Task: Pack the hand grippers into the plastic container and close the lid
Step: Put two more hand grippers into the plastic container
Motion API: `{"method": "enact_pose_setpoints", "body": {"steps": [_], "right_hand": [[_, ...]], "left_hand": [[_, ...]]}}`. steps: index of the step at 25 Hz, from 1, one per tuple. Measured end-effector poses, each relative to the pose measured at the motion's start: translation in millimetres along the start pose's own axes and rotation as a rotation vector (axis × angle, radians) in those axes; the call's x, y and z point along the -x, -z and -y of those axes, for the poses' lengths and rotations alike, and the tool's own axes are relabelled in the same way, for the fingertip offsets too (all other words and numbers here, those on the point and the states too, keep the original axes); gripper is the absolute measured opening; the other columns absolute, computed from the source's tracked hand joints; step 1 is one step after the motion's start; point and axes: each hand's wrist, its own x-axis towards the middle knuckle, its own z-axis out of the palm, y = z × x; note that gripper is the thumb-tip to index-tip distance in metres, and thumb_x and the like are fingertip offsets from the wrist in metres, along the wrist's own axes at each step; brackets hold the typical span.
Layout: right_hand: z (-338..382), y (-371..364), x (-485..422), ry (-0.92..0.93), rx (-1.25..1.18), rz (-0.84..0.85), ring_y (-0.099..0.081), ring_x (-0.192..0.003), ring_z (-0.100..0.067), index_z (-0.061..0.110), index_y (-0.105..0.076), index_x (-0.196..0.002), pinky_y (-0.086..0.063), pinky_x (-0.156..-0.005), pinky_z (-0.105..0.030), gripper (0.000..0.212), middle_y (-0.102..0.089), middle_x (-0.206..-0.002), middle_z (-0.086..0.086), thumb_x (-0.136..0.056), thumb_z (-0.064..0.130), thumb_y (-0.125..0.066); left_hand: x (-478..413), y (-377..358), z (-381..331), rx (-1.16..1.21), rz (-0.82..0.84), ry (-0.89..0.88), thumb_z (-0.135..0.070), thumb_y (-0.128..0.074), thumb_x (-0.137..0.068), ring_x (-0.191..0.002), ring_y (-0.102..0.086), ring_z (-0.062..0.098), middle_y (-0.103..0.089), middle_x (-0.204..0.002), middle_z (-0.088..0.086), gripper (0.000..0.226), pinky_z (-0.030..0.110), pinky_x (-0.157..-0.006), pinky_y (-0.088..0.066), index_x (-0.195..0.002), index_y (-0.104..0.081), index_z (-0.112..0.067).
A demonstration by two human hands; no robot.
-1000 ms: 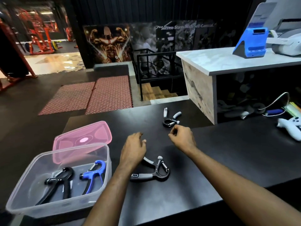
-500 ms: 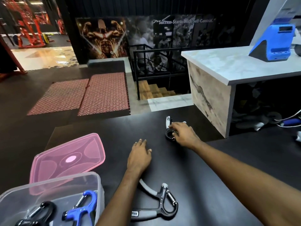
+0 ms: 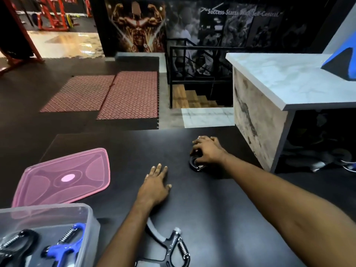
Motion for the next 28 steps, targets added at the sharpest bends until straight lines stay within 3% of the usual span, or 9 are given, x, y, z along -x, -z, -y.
{"method": "enact_pose_setpoints", "body": {"steps": [2, 5, 7, 9, 13, 16, 20, 25, 28], "right_hand": [[-0.5, 0.5, -2.9, 0.001, 0.092, -0.070, -0.048, -0.117, -0.020, 0.030, -0.067, -0.090, -0.028, -0.095, -0.042, 0.034, -0.060, -0.109, 0.004, -0.071, 0.059, -0.068], [-8.0, 0.0, 3.1, -0.102, -0.015, -0.061, -0.062, -0.093, -0.027, 0.023, -0.056, -0.077, -0.035, -0.077, -0.037, 0.043, -0.065, -0.088, 0.000, -0.073, 0.066, -0.059], [-12.7, 0.4, 10.8, -0.207, -0.182, -0.063, -0.063, -0.085, -0.032, 0.022, -0.053, -0.078, -0.042, -0.069, -0.036, 0.045, -0.066, -0.086, -0.003, -0.077, 0.067, -0.057], [-17.4, -0.4, 20.0, -0.258, -0.305, -0.044, -0.062, -0.086, -0.030, 0.021, -0.053, -0.083, -0.047, -0.073, -0.039, 0.046, -0.066, -0.091, -0.004, -0.083, 0.066, -0.055], [-20.9, -0.1, 35.1, -0.252, -0.617, -0.028, -0.058, -0.076, -0.022, 0.015, -0.053, -0.081, -0.041, -0.064, -0.034, 0.041, -0.064, -0.081, -0.004, -0.096, 0.054, -0.053], [-7.9, 8.3, 41.8, -0.253, -0.847, -0.083, -0.055, -0.059, -0.022, 0.014, -0.053, -0.083, -0.043, -0.057, -0.032, 0.037, -0.065, -0.072, -0.007, -0.100, 0.046, -0.049], [30.4, 14.5, 38.2, -0.222, -1.045, -0.161, -0.051, -0.049, -0.021, 0.013, -0.052, -0.085, -0.044, -0.047, -0.031, 0.029, -0.062, -0.071, -0.011, -0.103, 0.035, -0.047], [118.0, 23.9, 35.3, -0.226, -1.009, -0.257, -0.065, -0.082, -0.039, 0.008, -0.055, -0.091, -0.057, -0.077, -0.054, 0.034, -0.070, -0.095, -0.022, -0.102, 0.039, -0.045], [169.5, 28.4, 40.6, -0.209, -1.048, -0.296, -0.059, -0.082, -0.033, 0.007, -0.055, -0.094, -0.055, -0.083, -0.056, 0.035, -0.069, -0.102, -0.026, -0.102, 0.039, -0.045]], "left_hand": [[-1.1, 0.6, 2.1, 0.017, -0.004, 0.012, -0.036, -0.053, -0.094, -0.153, -0.001, 0.019, -0.003, -0.166, 0.000, 0.072, 0.037, -0.122, -0.007, -0.156, -0.017, -0.024], [-1.6, -1.2, 0.5, 0.052, -0.008, 0.027, -0.034, -0.056, -0.093, -0.153, -0.001, 0.016, -0.004, -0.166, -0.003, 0.073, 0.036, -0.122, -0.006, -0.155, -0.019, -0.027], [-1.5, -0.1, -0.2, 0.073, -0.009, 0.043, -0.034, -0.058, -0.092, -0.153, -0.001, 0.015, -0.005, -0.165, -0.004, 0.073, 0.036, -0.122, -0.005, -0.154, -0.021, -0.028], [-0.6, 2.1, -0.7, 0.075, 0.000, 0.054, -0.033, -0.059, -0.091, -0.153, -0.002, 0.015, -0.006, -0.165, -0.004, 0.073, 0.036, -0.123, -0.006, -0.154, -0.022, -0.028], [5.0, 17.7, -5.1, 0.044, 0.045, 0.082, -0.030, -0.054, -0.094, -0.151, -0.018, 0.020, -0.021, -0.163, 0.002, 0.062, 0.037, -0.122, -0.020, -0.152, -0.031, -0.020], [19.1, 37.1, -15.4, 0.031, -0.077, 0.135, -0.034, -0.052, -0.093, -0.130, -0.052, 0.029, -0.057, -0.140, 0.010, 0.049, 0.041, -0.106, -0.044, -0.137, -0.049, -0.014], [60.2, 73.1, -20.4, 0.059, -0.332, 0.173, -0.030, -0.053, -0.091, -0.115, -0.063, 0.030, -0.068, -0.124, 0.011, 0.039, 0.042, -0.095, -0.052, -0.127, -0.057, -0.018], [127.3, 118.1, 10.0, 0.026, -0.579, 0.191, -0.024, -0.053, -0.091, -0.116, -0.060, 0.027, -0.068, -0.122, 0.006, 0.033, 0.040, -0.093, -0.050, -0.123, -0.060, -0.018], [162.4, 133.9, 39.8, 0.009, -0.631, 0.220, -0.024, -0.053, -0.092, -0.116, -0.060, 0.027, -0.066, -0.126, 0.006, 0.036, 0.042, -0.094, -0.050, -0.126, -0.060, -0.017]]}}
